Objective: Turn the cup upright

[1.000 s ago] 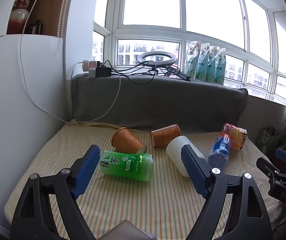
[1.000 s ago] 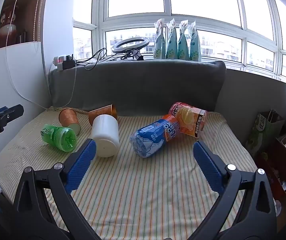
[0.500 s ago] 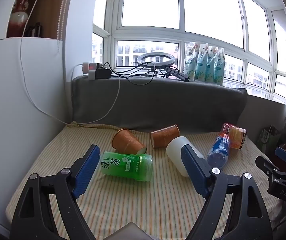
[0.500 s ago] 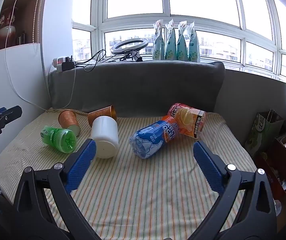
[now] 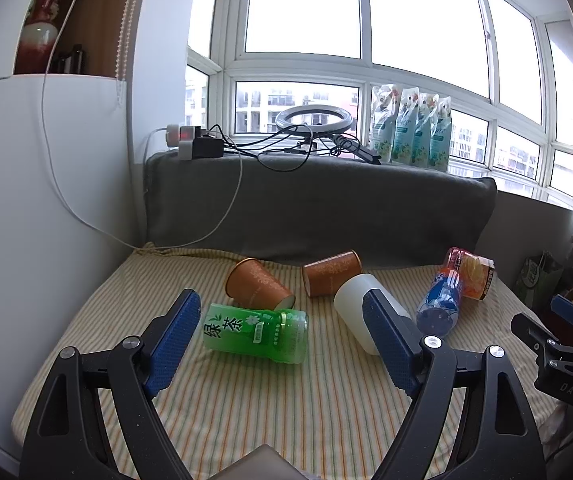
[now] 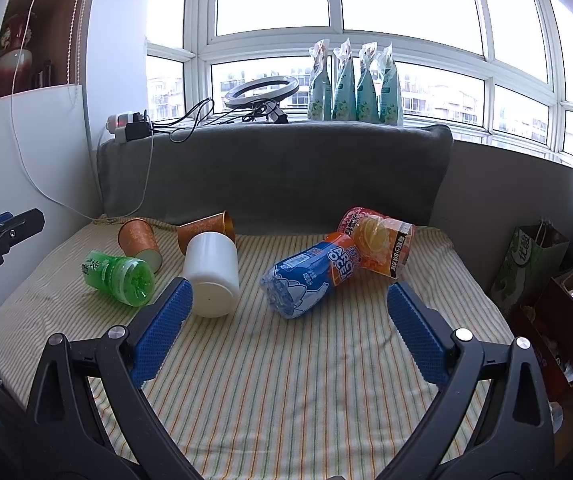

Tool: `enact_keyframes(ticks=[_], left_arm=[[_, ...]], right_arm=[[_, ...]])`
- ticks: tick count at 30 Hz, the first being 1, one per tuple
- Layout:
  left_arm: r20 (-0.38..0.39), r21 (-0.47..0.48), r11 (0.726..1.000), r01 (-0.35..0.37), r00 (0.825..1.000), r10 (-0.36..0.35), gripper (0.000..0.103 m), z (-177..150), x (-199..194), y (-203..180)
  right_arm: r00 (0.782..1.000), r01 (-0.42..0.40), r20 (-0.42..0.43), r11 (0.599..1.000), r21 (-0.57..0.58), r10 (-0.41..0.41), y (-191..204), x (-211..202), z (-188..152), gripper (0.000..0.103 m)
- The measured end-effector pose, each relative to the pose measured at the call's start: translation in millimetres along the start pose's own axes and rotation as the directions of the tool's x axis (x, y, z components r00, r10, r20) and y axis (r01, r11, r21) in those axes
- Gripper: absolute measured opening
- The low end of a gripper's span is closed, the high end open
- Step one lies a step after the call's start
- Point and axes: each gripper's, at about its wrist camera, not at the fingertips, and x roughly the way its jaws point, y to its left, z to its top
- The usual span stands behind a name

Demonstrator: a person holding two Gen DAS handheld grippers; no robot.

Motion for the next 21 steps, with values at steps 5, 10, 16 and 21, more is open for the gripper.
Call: enact_keyframes(ticks=[5,10,16,21], left_arm=[[0.001,-0.001,1.0,-0.001,1.0,0.001,0.083,0.1,0.1,0.3],[-0.001,0.001,1.0,0.0,1.0,0.0,0.083,0.0,0.3,-0.4],[-0.001,-0.002,1.0,0.002,1.0,-0.002,0.083,-0.3,0.9,-0.9],[-0.003,-0.004,1.0,-0.003,1.0,0.003,0.083,-0.8,1.1,0.2]], right_arm=[[1.0,0.0,0.0,1.0,-0.001,0.0,0.1,0.0,-0.3,0.1],[1.0,0.001,0.0,1.0,-0.001,-0.001,0.3,-0.2,-1.0,0.1],[1.0,0.0,0.0,1.0,-0.002,0.0,-1.7,-2.3,-4.3,0.1],[1.0,0.001,0.0,1.0,-0.002,-0.001,0.8,0.2,-1.2,0.1]])
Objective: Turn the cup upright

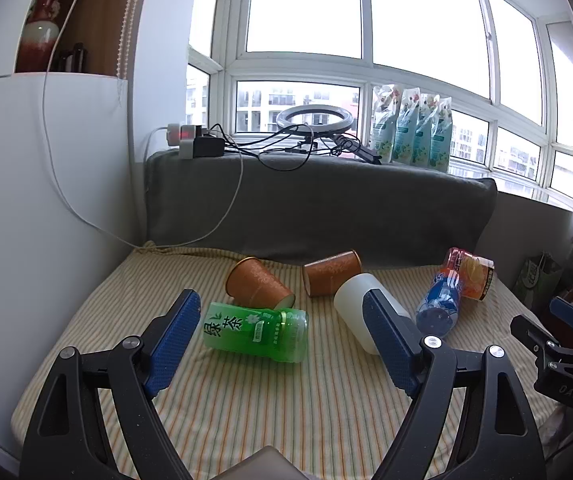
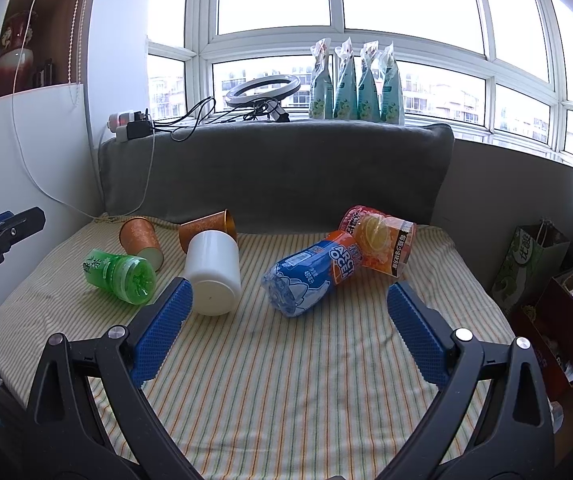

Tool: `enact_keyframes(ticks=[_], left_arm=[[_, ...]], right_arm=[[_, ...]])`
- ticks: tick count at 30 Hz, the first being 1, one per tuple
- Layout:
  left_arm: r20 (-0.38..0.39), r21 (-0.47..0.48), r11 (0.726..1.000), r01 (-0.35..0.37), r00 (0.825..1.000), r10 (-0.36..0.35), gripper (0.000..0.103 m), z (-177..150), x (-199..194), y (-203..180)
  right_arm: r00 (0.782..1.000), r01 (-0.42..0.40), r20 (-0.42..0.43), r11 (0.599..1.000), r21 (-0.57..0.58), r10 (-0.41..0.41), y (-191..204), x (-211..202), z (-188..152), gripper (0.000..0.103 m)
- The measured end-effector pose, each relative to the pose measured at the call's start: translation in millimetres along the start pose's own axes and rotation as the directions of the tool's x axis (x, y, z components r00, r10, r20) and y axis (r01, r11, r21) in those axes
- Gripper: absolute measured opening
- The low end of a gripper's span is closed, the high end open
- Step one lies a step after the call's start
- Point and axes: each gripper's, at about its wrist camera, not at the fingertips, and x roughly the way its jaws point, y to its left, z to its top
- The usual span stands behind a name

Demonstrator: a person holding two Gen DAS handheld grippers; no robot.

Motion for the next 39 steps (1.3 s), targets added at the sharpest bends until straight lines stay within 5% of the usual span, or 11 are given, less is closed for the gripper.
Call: enact_keyframes(ticks=[39], left_arm=[[-0.018,-0.015,1.0,0.0,1.0,-0.001,0.083,-3,8,10]], right_arm=[[1.0,-0.014,-0.017,1.0,-0.009,0.014,10,11,-1,0.1]])
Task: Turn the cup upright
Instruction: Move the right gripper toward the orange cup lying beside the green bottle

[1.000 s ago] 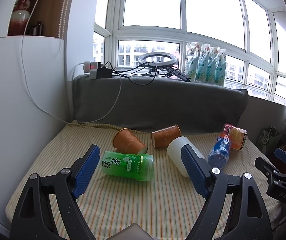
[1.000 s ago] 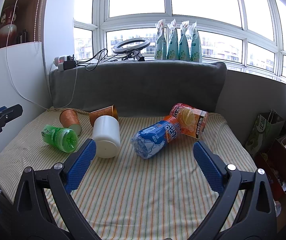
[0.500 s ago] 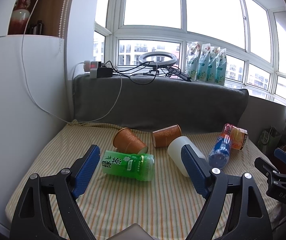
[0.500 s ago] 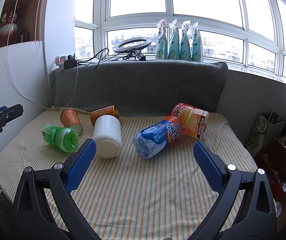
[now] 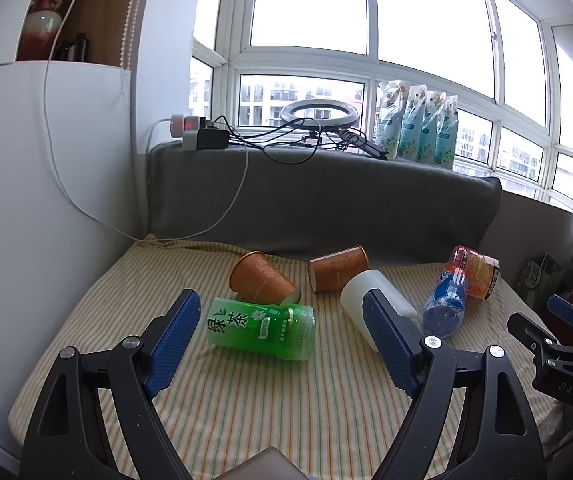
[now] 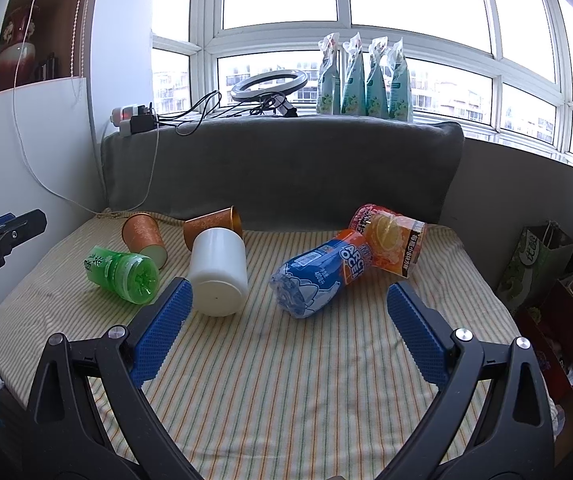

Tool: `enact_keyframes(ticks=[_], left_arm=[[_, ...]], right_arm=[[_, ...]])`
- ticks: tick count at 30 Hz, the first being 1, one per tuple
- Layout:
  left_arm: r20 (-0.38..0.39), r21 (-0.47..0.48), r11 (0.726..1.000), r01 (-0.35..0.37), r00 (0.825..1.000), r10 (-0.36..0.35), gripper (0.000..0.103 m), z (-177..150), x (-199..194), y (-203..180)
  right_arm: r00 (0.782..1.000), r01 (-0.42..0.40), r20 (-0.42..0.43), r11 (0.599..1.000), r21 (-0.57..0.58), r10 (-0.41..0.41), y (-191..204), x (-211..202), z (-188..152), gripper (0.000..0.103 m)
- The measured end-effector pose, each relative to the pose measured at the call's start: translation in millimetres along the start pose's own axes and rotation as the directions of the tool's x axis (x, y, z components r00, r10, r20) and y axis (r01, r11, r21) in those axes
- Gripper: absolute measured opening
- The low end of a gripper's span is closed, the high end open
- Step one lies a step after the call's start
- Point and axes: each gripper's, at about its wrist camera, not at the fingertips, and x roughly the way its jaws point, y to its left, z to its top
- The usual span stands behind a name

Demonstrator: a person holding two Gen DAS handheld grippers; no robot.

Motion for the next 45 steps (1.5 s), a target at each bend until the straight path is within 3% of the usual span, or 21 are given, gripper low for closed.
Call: enact_keyframes(ticks=[10,19,23,29,33,38,42,45], left_arm=[[-0.042,-0.028,1.0,-0.009,0.999,0.007,0.083,-7,12,14],[-0.108,-0.074,0.997,-0.024,0.994,0.016,0.083,-20,22,36],[-0.13,-0.084,0.996,-0.036,0.991,0.025,0.083,-25,23,46],[-0.179,-0.117,0.992,-0.048,0.984,0.026,0.083,-36,27,64],[-0.207,-0.135,0.989,-0.064,0.978,0.035,0.083,-44,29,75],[-0.223,-0.161,0.983,-0.086,0.974,0.049,0.083,-49,31,86],[-0.22,-0.178,0.979,-0.102,0.974,0.062,0.083,-48,31,93],[-0.22,-0.186,0.977,-0.107,0.973,0.065,0.083,-49,31,98]], right_arm=[[0.998,-0.05,-0.024,0.998,-0.032,0.05,15,19,12,0.1],[0.977,-0.198,-0.091,0.977,-0.084,0.191,45,56,36,0.1],[0.935,-0.327,-0.173,0.94,-0.096,0.308,65,83,48,0.1],[0.882,-0.421,-0.281,0.901,-0.107,0.378,94,127,63,0.1],[0.804,-0.512,-0.392,0.856,-0.074,0.447,115,167,69,0.1],[0.775,-0.532,-0.458,0.841,-0.102,0.435,143,207,79,0.1],[0.736,-0.561,-0.523,0.82,-0.115,0.43,169,237,85,0.1],[0.718,-0.562,-0.566,0.817,-0.126,0.406,185,259,84,0.096]])
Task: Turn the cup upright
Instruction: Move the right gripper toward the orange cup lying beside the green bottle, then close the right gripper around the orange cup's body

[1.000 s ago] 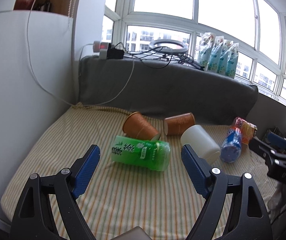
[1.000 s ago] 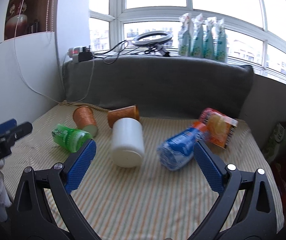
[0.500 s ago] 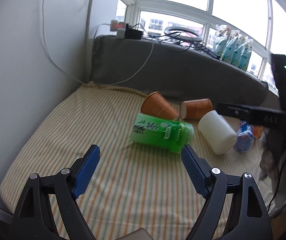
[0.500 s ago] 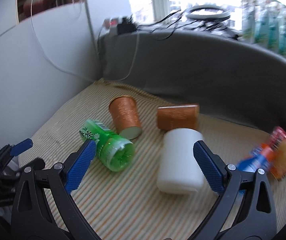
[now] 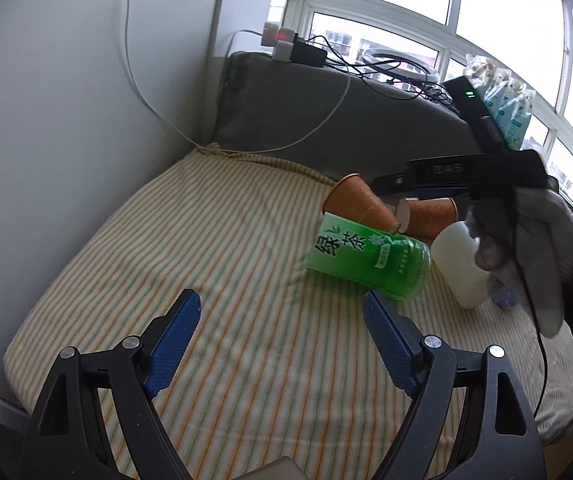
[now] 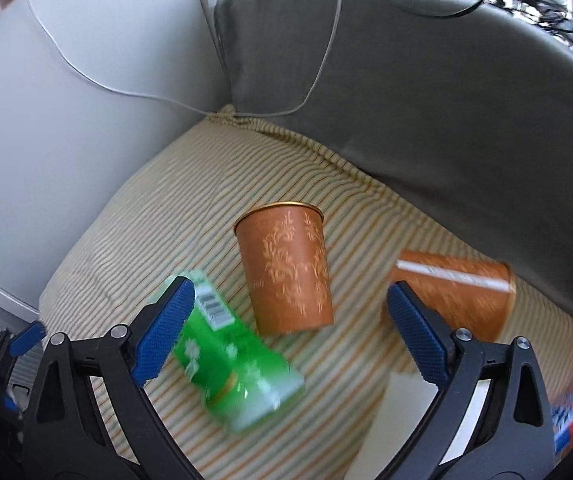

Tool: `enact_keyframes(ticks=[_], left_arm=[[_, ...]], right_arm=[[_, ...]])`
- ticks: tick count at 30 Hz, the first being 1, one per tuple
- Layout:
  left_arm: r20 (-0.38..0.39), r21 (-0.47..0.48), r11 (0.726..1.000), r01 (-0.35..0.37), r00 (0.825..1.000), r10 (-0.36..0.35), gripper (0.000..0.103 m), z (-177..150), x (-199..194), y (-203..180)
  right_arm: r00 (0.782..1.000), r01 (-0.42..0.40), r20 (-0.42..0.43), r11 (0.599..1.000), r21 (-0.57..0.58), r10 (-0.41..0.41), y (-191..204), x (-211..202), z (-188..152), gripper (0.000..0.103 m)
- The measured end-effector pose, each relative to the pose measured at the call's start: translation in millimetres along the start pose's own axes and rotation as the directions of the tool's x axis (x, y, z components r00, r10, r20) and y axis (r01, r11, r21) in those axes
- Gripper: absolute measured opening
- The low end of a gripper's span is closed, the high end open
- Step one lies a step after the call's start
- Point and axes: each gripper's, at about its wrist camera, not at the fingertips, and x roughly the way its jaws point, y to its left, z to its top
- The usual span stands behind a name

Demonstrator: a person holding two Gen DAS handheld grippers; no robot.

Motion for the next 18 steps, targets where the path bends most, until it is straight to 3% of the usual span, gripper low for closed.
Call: enact_keyframes(ticks=[14,18], left_arm=[[-0.002,-0.033,0.999,-0.015,1.0,0.015,0.083,2,4,14],[0.001,-0.035,0.999,-0.016,1.0,0.016,0.083,1,3,14]], right_arm=[[0.991,0.021,-0.132,0.999,-0.047,-0.027,5,61,22,0.088],[0.985,0.027,-0.17,0.998,-0.065,-0.037,8,72,24,0.081]])
